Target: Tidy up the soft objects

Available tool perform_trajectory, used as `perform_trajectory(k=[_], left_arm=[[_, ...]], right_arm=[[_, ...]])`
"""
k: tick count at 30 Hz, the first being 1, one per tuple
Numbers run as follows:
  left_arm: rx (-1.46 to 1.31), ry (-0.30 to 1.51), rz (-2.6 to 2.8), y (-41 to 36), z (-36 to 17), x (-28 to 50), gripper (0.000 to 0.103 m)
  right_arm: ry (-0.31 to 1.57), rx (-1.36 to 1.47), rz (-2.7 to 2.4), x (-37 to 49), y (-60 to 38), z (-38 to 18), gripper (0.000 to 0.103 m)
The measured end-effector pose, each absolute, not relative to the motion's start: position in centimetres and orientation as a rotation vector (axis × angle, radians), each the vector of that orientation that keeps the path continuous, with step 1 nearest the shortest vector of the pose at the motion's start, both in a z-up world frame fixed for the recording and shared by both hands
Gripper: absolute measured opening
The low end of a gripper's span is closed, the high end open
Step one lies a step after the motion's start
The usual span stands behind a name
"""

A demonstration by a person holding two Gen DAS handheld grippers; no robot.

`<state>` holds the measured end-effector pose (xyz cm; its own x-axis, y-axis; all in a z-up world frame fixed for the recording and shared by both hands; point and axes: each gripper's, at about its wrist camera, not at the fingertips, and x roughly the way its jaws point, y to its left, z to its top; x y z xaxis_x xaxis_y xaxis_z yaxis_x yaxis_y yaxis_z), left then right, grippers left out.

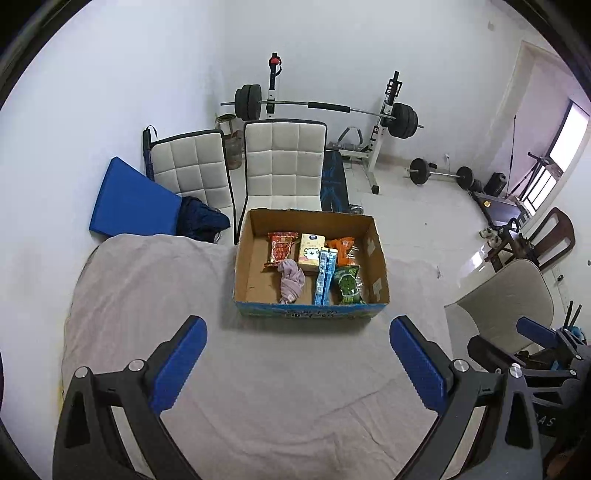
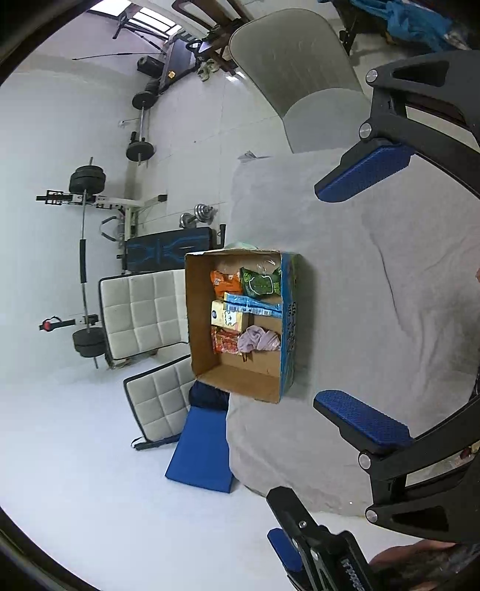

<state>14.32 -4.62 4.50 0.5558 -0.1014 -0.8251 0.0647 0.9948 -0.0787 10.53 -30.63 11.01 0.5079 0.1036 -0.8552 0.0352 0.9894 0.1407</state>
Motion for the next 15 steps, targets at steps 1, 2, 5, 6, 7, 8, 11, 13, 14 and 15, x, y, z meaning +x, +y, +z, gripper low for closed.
perform_trajectory(k=[1, 2, 5, 6, 7, 8, 11, 13, 14, 15], left_arm=[[-0.041, 0.972, -0.103, -4.7, 4.9, 13.8, 0.102], [-0.041, 0.97, -0.106, -4.8, 5.1, 13.3, 0.102], [-0.037, 0.967, -0.118, -5.0, 5.9, 12.0, 0.102], [-0.035, 0.968, -0.12, -5.0, 6.1, 11.7, 0.102], [-0.035, 0.966, -0.12, -5.0, 6.2, 11.3, 0.102], [-0.038, 0.965, -0.119, -5.1, 6.3, 11.1, 0.102], [-0.041, 0.96, -0.112, -5.1, 6.6, 10.6, 0.102], [-0.044, 0.951, -0.104, -5.0, 6.7, 10.5, 0.102], [-0.045, 0.949, -0.102, -5.0, 6.7, 10.5, 0.102], [-0.045, 0.947, -0.098, -5.0, 6.7, 10.6, 0.102]], right_arm=[[1.036, 0.149, 0.047, 9.9, -30.6, 11.4, 0.103], [1.036, 0.152, 0.055, 9.2, -30.6, 11.9, 0.103], [1.035, 0.142, 0.069, 7.8, -30.2, 12.9, 0.103], [1.035, 0.135, 0.074, 7.3, -30.0, 13.3, 0.103], [1.036, 0.134, 0.075, 7.0, -29.9, 13.5, 0.103], [1.036, 0.133, 0.077, 6.6, -29.9, 13.8, 0.103], [1.021, 0.127, 0.076, 6.0, -29.9, 14.5, 0.103], [1.002, 0.118, 0.065, 5.8, -29.9, 15.0, 0.103], [0.995, 0.115, 0.059, 5.9, -29.9, 15.1, 0.103], [0.987, 0.113, 0.05, 6.0, -30.0, 15.3, 0.103]])
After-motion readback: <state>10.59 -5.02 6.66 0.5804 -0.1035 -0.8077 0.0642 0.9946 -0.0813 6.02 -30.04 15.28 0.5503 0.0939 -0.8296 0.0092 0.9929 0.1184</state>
